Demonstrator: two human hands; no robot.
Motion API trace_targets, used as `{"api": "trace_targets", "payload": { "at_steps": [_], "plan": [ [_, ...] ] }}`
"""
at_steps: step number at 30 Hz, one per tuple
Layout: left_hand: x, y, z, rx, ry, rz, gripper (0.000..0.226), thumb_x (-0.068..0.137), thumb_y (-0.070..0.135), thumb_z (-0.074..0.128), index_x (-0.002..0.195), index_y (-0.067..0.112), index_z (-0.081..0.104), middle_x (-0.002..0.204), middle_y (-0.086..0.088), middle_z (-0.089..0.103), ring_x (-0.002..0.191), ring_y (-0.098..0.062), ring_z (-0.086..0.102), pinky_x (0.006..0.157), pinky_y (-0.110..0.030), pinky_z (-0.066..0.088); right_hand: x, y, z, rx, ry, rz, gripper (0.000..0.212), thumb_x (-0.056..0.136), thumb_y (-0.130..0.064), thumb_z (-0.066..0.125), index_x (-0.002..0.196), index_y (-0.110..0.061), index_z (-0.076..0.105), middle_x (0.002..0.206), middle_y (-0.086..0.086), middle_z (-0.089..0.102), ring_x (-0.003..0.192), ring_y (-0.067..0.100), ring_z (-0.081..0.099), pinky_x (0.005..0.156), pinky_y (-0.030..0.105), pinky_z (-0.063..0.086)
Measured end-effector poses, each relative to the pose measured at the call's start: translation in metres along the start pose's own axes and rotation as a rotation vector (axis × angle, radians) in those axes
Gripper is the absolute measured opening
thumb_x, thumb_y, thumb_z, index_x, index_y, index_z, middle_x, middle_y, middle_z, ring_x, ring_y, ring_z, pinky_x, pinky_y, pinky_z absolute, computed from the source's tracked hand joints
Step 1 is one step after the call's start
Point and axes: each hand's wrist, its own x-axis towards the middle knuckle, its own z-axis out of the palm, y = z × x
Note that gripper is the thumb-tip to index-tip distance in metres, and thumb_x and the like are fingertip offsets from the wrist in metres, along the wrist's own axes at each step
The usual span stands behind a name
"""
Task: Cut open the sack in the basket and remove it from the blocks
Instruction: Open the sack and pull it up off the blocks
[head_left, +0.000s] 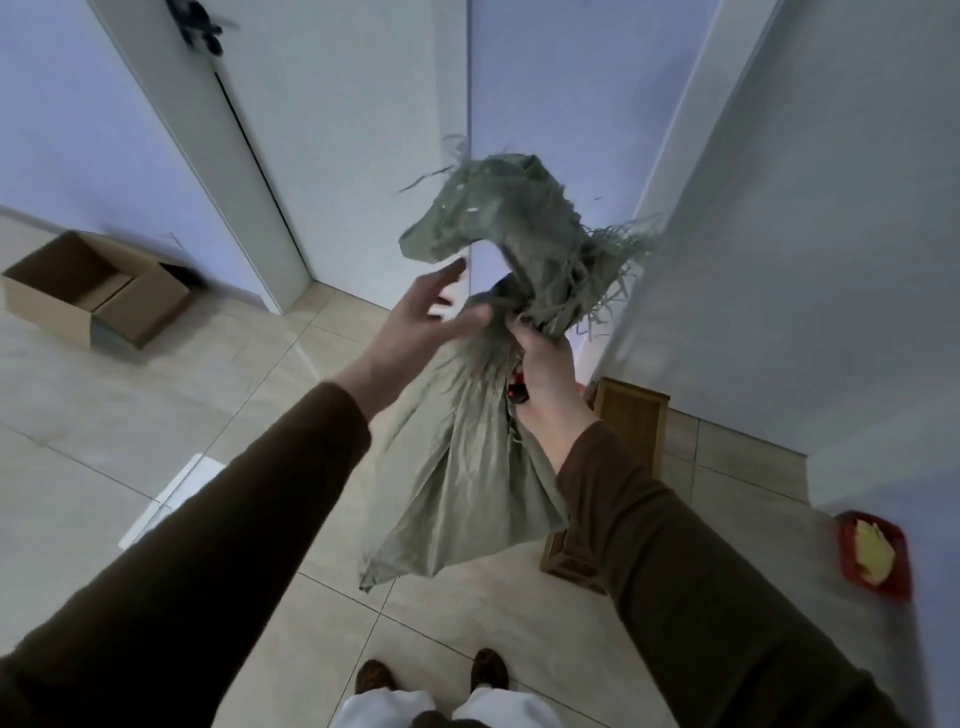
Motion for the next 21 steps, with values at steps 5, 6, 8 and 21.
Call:
{"api": "trace_targets", "payload": {
  "at_steps": [5,6,8,21],
  "plan": [
    [-0.039,-0.091,0.008,0.505,-0.094,-0.203,0.156,0.047,0.062,0.090,0.169,0.023,0.001,0.177,0.000,0.005,0.163,-0.022,0.010,0.133,-0.047,0.016,0.000,-0.024,0.034,0.194,-0.081,0.264,0.027,0.104,-0.015,0.061,0.127,-0.001,0.068,0.108,0.013,0.074,0.087,0.027,0.069,0.088,0.041,0.057],
    [-0.035,-0.093,0.018,0.453,-0.049,-0.200,0.142,0.049,0.057,0.090,0.167,0.017,0.021,0.174,-0.007,0.020,0.160,-0.025,0.023,0.130,-0.049,0.024,0.000,-0.025,0.043,0.201,-0.102,0.296,0.021,0.105,-0.015,0.059,0.119,-0.003,0.070,0.111,0.012,0.073,0.085,0.026,0.068,0.098,0.040,0.055],
    [-0.015,-0.088,0.034,0.293,0.130,-0.137,0.081,0.071,0.034,0.087,0.143,0.009,0.059,0.146,-0.019,0.061,0.136,-0.033,0.058,0.114,-0.055,0.048,0.004,-0.028,0.057,0.132,-0.148,0.329,0.018,0.105,-0.019,0.061,0.112,-0.005,0.071,0.129,0.015,0.070,0.100,0.030,0.071,0.106,0.038,0.051],
    [0.060,-0.029,0.043,-0.230,0.318,-0.309,0.038,0.102,0.018,0.065,0.137,0.003,0.063,0.119,-0.015,0.075,0.102,-0.028,0.074,0.081,-0.033,0.064,0.026,-0.015,-0.101,-0.595,-0.007,-0.199,0.051,0.084,-0.042,0.084,0.129,-0.028,0.064,0.089,-0.003,0.065,0.063,0.006,0.056,0.061,0.027,0.050]
  ]
}}
